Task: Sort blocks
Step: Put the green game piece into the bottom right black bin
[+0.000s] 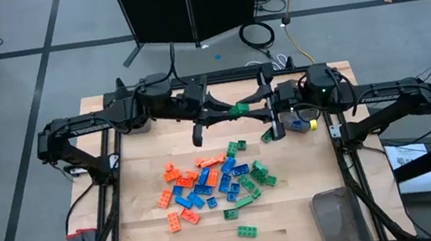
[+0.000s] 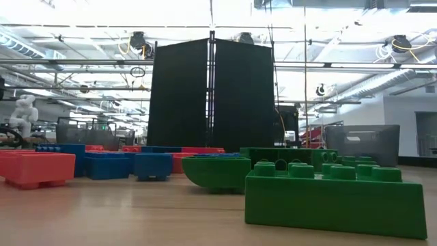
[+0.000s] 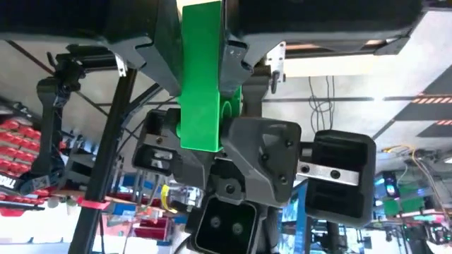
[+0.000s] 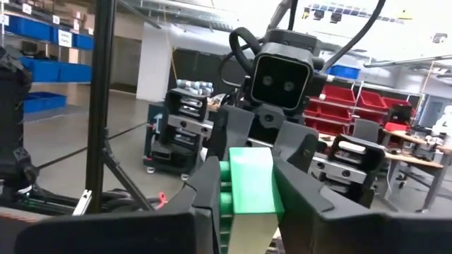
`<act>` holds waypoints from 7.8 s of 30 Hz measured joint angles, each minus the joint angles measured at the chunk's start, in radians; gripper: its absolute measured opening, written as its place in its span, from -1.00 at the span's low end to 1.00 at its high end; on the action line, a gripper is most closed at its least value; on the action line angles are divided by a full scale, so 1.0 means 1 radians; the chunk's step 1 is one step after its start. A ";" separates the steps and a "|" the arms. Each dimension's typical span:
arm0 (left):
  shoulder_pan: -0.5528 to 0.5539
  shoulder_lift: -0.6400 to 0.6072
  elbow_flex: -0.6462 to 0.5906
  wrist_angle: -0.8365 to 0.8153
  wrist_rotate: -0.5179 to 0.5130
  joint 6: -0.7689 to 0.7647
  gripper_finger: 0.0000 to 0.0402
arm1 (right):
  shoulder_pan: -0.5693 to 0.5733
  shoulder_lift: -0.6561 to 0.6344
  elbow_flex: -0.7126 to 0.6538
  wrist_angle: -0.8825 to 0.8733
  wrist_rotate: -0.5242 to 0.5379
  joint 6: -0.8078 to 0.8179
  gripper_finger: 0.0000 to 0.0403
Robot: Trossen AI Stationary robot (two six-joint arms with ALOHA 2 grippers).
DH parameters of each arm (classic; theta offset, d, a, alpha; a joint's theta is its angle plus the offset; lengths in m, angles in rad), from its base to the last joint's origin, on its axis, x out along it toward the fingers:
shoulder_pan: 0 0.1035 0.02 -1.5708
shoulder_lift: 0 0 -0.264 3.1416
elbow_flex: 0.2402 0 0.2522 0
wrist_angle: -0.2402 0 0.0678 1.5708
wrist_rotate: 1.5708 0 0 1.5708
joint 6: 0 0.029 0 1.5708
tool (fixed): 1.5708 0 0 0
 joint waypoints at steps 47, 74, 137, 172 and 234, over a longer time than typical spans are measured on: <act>0.043 0.004 -0.002 -0.555 -0.234 0.159 0.37 | 0.520 -0.259 0.001 -1.236 0.218 1.121 -0.62; 0.043 0.004 -0.002 -0.558 -0.238 0.156 0.37 | 1.076 0.256 0.001 -1.242 0.181 1.732 -0.17; 0.045 0.003 -0.001 -0.603 -0.265 0.159 0.37 | -0.245 0.071 -0.305 -1.505 0.531 1.194 -1.00; 0.043 -0.086 -0.001 -0.780 -0.279 0.147 0.37 | -0.184 0.160 0.125 -1.245 0.318 0.201 -0.84; 0.045 -0.086 -0.002 -0.861 -0.325 0.164 0.37 | -0.091 0.420 0.047 -1.108 0.359 0.085 -0.43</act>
